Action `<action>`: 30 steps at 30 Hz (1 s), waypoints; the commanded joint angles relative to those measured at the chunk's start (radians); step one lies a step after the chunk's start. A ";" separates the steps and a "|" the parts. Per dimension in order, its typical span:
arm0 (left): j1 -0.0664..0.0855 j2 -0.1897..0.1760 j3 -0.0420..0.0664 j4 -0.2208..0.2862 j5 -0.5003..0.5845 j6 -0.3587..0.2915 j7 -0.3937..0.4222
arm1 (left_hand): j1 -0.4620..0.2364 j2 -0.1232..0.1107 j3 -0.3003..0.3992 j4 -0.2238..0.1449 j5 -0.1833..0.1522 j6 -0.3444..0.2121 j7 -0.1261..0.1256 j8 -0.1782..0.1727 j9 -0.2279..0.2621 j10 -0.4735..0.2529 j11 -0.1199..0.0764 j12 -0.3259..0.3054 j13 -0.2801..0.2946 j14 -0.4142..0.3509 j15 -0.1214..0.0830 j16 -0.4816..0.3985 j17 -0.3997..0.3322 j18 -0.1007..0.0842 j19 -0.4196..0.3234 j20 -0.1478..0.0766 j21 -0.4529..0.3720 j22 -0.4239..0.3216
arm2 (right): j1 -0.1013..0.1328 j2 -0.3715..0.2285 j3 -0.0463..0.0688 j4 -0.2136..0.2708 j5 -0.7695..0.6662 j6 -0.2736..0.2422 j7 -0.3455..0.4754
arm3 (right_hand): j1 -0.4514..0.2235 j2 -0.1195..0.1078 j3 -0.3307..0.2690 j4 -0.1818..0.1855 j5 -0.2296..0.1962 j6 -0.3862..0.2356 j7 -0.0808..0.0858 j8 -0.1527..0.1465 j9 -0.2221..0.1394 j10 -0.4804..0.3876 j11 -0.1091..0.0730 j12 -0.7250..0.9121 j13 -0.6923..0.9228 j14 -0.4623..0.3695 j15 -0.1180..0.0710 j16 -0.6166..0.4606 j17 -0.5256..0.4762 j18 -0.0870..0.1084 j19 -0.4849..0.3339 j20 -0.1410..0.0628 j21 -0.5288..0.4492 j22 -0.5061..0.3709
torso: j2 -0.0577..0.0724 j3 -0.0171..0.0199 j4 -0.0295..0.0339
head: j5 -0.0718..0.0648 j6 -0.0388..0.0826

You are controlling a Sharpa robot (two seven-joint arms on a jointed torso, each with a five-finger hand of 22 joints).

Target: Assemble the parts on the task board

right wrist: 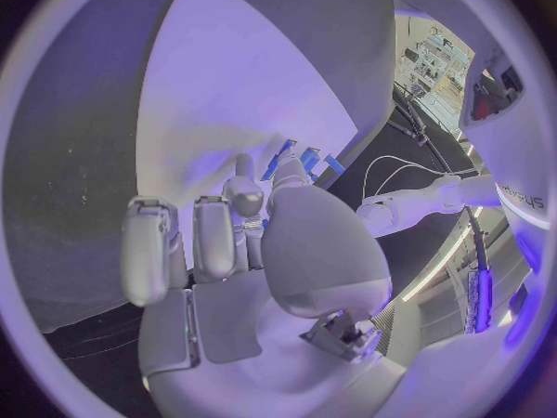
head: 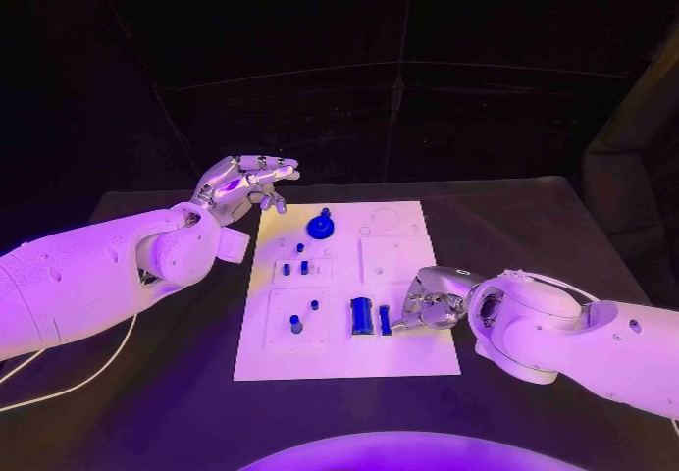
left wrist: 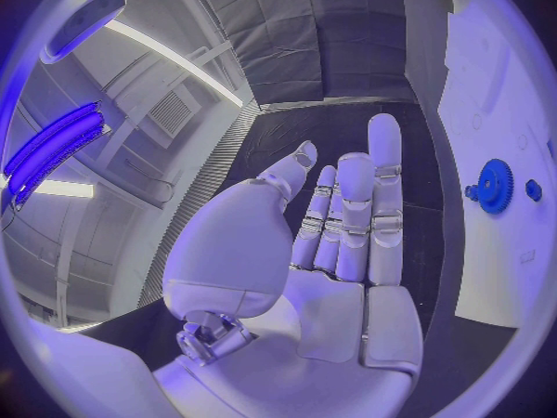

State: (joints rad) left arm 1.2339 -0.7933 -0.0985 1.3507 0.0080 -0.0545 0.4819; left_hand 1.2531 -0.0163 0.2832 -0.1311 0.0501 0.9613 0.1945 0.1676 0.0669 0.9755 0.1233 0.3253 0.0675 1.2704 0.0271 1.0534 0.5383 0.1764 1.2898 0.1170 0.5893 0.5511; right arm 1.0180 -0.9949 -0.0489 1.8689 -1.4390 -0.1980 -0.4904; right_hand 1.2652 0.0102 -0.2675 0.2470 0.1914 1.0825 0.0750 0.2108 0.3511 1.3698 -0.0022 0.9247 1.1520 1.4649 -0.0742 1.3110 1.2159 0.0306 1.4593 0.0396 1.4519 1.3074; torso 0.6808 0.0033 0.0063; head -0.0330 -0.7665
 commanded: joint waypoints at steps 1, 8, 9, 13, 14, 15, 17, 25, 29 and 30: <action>0.002 0.001 0.000 0.000 0.000 0.008 0.003 | -0.002 0.009 -0.007 0.001 -0.001 -0.005 0.001 0.001 0.001 -0.007 -0.002 0.005 0.001 -0.007 0.000 0.004 -0.001 0.005 0.006 0.004 -0.004 -0.002 | 0.007 -0.023 0.001 0.007 0.175 -0.118 0.132 | 0.004 -0.020 -0.010 0.008 0.019 -0.033 0.014 -0.012 -0.001 -0.061 0.012 -0.136 -0.090 0.013 0.016 -0.069 -0.079 0.027 -0.042 0.013 -0.059 0.084 | -0.004 -0.0007 0.0002 | -0.002 0.005; 0.002 0.006 -0.006 -0.009 0.000 0.002 0.018 | -0.006 0.009 -0.014 0.003 -0.002 -0.003 -0.001 0.004 0.002 -0.007 -0.002 0.010 0.002 -0.013 0.000 -0.002 -0.014 0.005 0.005 0.004 -0.006 -0.004 | 0.064 -0.024 0.001 -0.081 0.593 -0.191 0.435 | 0.100 0.017 0.014 -0.025 0.059 -0.090 0.040 -0.028 -0.001 -0.184 0.033 -0.374 -0.271 -0.069 0.037 -0.365 -0.378 0.086 -0.204 0.029 -0.298 -0.136 | -0.017 -0.0043 0.0036 | -0.011 0.028; 0.002 0.009 -0.008 -0.017 0.000 0.001 0.022 | -0.007 0.009 -0.016 0.004 -0.002 -0.002 -0.001 0.005 0.002 -0.007 -0.003 0.012 0.002 -0.017 0.000 -0.007 -0.024 0.005 0.004 0.004 -0.008 -0.004 | 0.074 -0.014 0.001 -0.110 0.672 -0.197 0.488 | 0.142 0.034 0.028 -0.043 0.084 -0.098 0.045 -0.031 -0.001 -0.221 0.039 -0.413 -0.302 -0.115 0.042 -0.488 -0.493 0.115 -0.290 0.033 -0.425 -0.250 | -0.020 -0.0057 0.0044 | -0.012 0.036; 0.002 0.024 -0.012 -0.051 0.002 -0.004 0.036 | -0.012 0.012 -0.035 0.007 -0.002 0.006 -0.007 0.012 0.002 -0.003 -0.005 0.024 0.002 -0.075 -0.001 -0.068 -0.080 0.004 -0.033 0.007 -0.041 -0.023 | 0.099 0.039 0.002 -0.232 0.912 -0.189 0.645 | 0.275 0.067 0.084 -0.084 0.110 -0.152 0.095 -0.069 -0.021 -0.352 0.097 -0.619 -0.493 -0.278 0.094 -0.758 -0.648 0.144 -0.496 0.074 -0.752 -0.501 | -0.040 -0.0130 0.0047 | -0.014 0.069; 0.002 0.030 -0.013 -0.063 0.006 -0.005 0.040 | -0.013 0.013 -0.044 0.008 -0.003 0.011 -0.008 0.015 0.002 -0.001 -0.006 0.026 0.001 -0.105 0.002 -0.109 -0.101 0.005 -0.060 0.008 -0.065 -0.037 | 0.103 0.058 0.002 -0.271 0.969 -0.179 0.684 | 0.287 0.065 0.087 -0.082 0.104 -0.158 0.103 -0.078 -0.030 -0.358 0.110 -0.658 -0.544 -0.314 0.109 -0.816 -0.681 0.143 -0.522 0.086 -0.801 -0.534 | -0.043 -0.0142 0.0049 | -0.016 0.079; 0.002 0.035 -0.013 -0.077 0.012 -0.006 0.044 | -0.013 0.016 -0.049 0.009 -0.002 0.014 -0.009 0.017 0.002 0.001 -0.006 0.027 0.000 -0.138 0.004 -0.154 -0.123 0.004 -0.087 0.011 -0.089 -0.050 | 0.107 0.080 0.002 -0.313 1.019 -0.170 0.719 | 0.296 0.062 0.090 -0.081 0.099 -0.160 0.107 -0.085 -0.037 -0.357 0.116 -0.686 -0.585 -0.344 0.121 -0.865 -0.710 0.142 -0.543 0.096 -0.843 -0.562 | -0.047 -0.0153 0.0044 | -0.018 0.084; 0.002 0.047 -0.014 -0.106 0.024 -0.008 0.050 | -0.014 0.020 -0.060 0.012 0.001 0.023 -0.011 0.020 0.002 0.007 -0.004 0.021 -0.003 -0.202 0.019 -0.268 -0.178 0.001 -0.153 0.020 -0.147 -0.084 | 0.111 0.124 0.003 -0.394 1.090 -0.150 0.775 | 0.320 0.061 0.101 -0.078 0.079 -0.161 0.119 -0.113 -0.065 -0.339 0.131 -0.751 -0.707 -0.395 0.152 -0.993 -0.803 0.144 -0.588 0.126 -0.964 -0.650 | -0.057 -0.0184 0.0003 | -0.021 0.107; -0.017 0.134 -0.015 -0.272 0.046 0.029 0.062 | 0.000 0.042 -0.084 0.012 -0.002 0.004 0.002 -0.018 -0.001 -0.002 0.030 -0.070 -0.006 -0.333 0.093 -0.620 -0.345 -0.018 -0.397 0.087 -0.374 -0.230 | 0.116 0.297 0.015 -0.705 1.214 -0.066 0.896 | 0.270 0.062 0.114 -0.115 0.035 -0.144 0.117 -0.148 -0.187 -0.294 0.146 -0.859 -1.004 -0.369 0.193 -1.224 -1.049 0.154 -0.523 0.183 -1.235 -0.901 | -0.085 -0.0191 -0.0047 | -0.025 0.161; -0.031 0.174 -0.015 -0.331 0.059 0.016 0.064 | -0.001 0.048 -0.106 0.017 -0.002 -0.009 0.005 -0.040 -0.002 -0.010 0.043 -0.115 -0.006 -0.357 0.117 -0.723 -0.396 -0.014 -0.473 0.122 -0.447 -0.285 | 0.116 0.355 0.019 -0.808 1.228 -0.032 0.920 | 0.244 0.069 0.119 -0.143 0.014 -0.137 0.113 -0.148 -0.222 -0.285 0.150 -0.859 -1.065 -0.335 0.191 -1.247 -1.101 0.154 -0.478 0.184 -1.288 -0.963 | -0.092 -0.0176 -0.0005 | -0.024 0.172; -0.034 0.185 -0.014 -0.347 0.063 0.010 0.064 | 0.000 0.049 -0.111 0.018 -0.003 -0.010 0.006 -0.044 -0.002 -0.010 0.045 -0.123 -0.006 -0.355 0.119 -0.736 -0.402 -0.010 -0.478 0.127 -0.455 -0.292 | 0.116 0.368 0.020 -0.829 1.230 -0.024 0.926 | 0.238 0.069 0.118 -0.148 0.011 -0.136 0.114 -0.148 -0.228 -0.283 0.151 -0.859 -1.073 -0.334 0.191 -1.248 -1.109 0.154 -0.472 0.184 -1.297 -0.973 | -0.093 -0.0169 0.0004 | -0.024 0.177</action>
State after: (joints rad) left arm 1.1992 -0.6146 -0.1140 1.0154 0.0437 -0.0492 0.5160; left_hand 1.2531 0.0242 0.1781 -0.1139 0.0501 0.9556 0.2000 0.1275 0.0661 0.9648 0.1630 0.2080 0.0614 0.9152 0.1402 0.3272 0.1416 0.1619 0.8189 0.2415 0.1411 0.2645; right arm 1.1319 -0.6323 -0.0300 1.0557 -0.2768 -0.2851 0.3563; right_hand 1.5123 0.0789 -0.1496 0.1038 0.2077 0.9416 0.1881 0.0657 0.1269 1.0797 0.1486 0.0694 0.0853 1.1242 0.1158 0.0665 0.1120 0.1711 0.9819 0.2241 0.1609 0.3410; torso 0.5966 -0.0154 0.0033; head -0.0575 -0.5984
